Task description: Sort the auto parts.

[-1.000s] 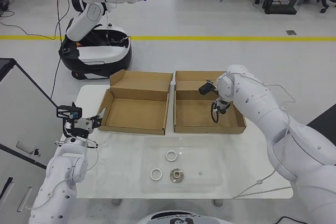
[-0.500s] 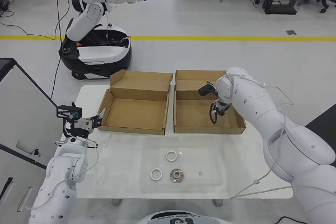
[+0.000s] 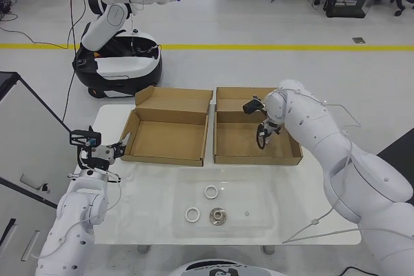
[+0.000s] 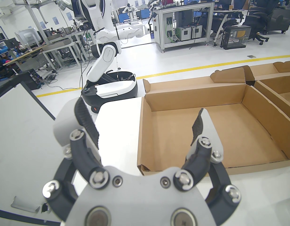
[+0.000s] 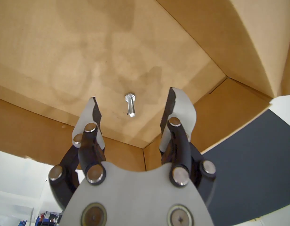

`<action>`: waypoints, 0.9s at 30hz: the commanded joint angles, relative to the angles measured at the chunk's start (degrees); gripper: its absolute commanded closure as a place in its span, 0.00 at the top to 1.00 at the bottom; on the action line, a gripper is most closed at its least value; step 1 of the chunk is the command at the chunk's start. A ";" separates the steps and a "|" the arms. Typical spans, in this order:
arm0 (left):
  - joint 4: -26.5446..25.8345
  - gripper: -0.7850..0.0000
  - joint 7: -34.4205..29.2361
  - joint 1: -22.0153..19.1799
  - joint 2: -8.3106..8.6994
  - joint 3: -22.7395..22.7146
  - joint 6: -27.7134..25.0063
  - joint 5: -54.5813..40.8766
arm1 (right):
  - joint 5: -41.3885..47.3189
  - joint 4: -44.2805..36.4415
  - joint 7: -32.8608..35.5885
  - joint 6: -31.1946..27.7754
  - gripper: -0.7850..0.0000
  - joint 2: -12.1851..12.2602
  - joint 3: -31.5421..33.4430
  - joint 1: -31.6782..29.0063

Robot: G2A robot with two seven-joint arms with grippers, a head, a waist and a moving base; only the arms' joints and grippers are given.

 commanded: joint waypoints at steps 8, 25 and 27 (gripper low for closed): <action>0.00 1.00 0.00 0.00 0.00 0.00 0.00 0.00 | -2.05 -5.66 1.19 -0.85 1.00 1.97 2.18 0.80; 0.00 1.00 0.00 0.00 0.00 0.00 0.00 0.00 | -6.46 -47.31 15.82 1.66 1.00 13.96 18.43 -12.32; 0.00 1.00 0.00 0.00 0.00 0.00 0.00 0.00 | -7.16 -53.34 15.82 1.60 1.00 15.63 20.60 -15.74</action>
